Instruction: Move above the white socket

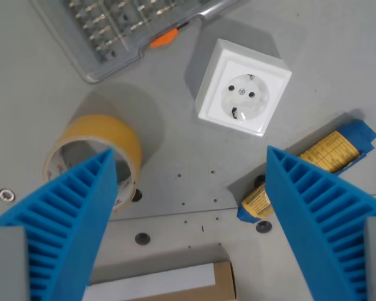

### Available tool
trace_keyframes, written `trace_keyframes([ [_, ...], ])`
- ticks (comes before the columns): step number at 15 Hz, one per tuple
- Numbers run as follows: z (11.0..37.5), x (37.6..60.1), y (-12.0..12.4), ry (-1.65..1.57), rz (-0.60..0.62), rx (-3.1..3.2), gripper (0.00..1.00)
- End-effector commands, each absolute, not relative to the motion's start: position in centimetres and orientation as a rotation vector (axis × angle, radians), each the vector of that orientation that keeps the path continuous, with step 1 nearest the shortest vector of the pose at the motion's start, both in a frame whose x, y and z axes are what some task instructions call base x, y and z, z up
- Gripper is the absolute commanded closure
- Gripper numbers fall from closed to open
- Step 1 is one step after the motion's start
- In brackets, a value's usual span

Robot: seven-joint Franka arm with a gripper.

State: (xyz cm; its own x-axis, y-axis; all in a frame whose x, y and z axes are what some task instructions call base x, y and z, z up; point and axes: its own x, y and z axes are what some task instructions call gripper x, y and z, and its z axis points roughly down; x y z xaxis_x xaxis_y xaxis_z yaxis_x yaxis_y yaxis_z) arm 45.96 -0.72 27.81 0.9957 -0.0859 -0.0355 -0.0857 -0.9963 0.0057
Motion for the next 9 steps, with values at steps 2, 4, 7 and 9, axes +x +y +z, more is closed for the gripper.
trace_keyframes([
  [2, 26.0, 45.3, -1.6, -0.376, 0.089, 3.119, 0.00],
  [4, 25.3, 45.2, -1.9, -0.415, 0.088, 3.116, 0.00],
  [7, 24.3, 45.1, -2.4, -0.473, 0.079, 3.109, 0.00],
  [9, 23.4, 45.1, -2.7, -0.507, 0.076, 3.105, 0.00],
])
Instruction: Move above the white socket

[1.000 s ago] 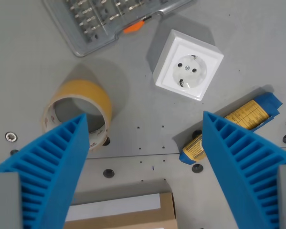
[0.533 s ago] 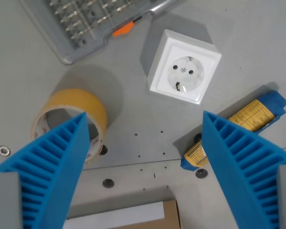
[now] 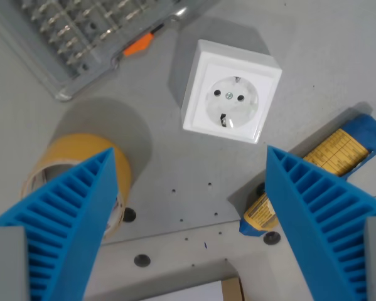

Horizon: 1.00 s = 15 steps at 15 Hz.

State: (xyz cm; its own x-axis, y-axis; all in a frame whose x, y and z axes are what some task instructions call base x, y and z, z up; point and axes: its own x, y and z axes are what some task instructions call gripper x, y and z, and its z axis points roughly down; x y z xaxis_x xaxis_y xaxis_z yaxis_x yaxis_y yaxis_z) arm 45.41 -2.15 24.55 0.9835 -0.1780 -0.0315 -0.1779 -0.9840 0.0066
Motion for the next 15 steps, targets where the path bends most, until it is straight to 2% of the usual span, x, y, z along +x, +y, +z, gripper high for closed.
trace_keyframes([
  [1, 23.0, 45.1, -2.9, -0.526, 0.074, 3.101, 0.00],
  [15, 18.1, 44.6, -5.0, -0.673, 0.098, 3.080, 0.00],
])
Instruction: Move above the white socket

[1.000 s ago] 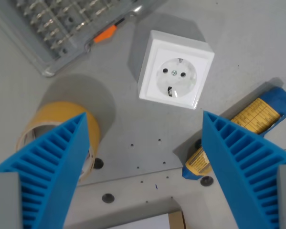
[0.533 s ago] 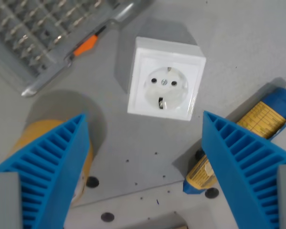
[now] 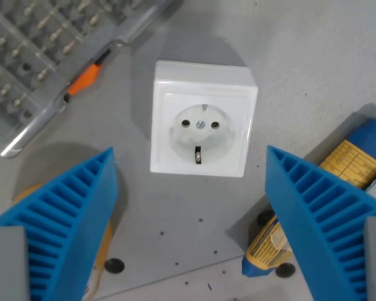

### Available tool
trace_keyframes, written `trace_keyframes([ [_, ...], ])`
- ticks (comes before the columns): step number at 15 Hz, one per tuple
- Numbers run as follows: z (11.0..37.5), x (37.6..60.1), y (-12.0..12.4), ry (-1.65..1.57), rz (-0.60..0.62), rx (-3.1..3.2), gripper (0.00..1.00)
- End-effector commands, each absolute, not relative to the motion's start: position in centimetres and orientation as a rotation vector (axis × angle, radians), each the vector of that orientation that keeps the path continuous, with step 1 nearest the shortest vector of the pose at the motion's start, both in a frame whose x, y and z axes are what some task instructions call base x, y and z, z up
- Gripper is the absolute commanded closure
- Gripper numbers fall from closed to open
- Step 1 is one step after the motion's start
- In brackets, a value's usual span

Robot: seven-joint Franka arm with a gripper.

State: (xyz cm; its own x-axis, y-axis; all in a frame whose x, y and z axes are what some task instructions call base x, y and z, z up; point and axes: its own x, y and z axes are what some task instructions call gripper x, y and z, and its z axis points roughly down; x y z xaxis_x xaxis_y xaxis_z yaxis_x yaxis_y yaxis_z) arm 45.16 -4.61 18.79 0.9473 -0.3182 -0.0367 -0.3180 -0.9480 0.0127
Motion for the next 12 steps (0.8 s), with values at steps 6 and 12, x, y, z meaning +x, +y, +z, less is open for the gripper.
trace_keyframes([
  [6, 17.0, 44.5, -5.4, -0.676, 0.094, 3.084, 0.00],
  [12, 16.4, 44.4, -5.7, -0.661, 0.100, 3.090, 0.00],
])
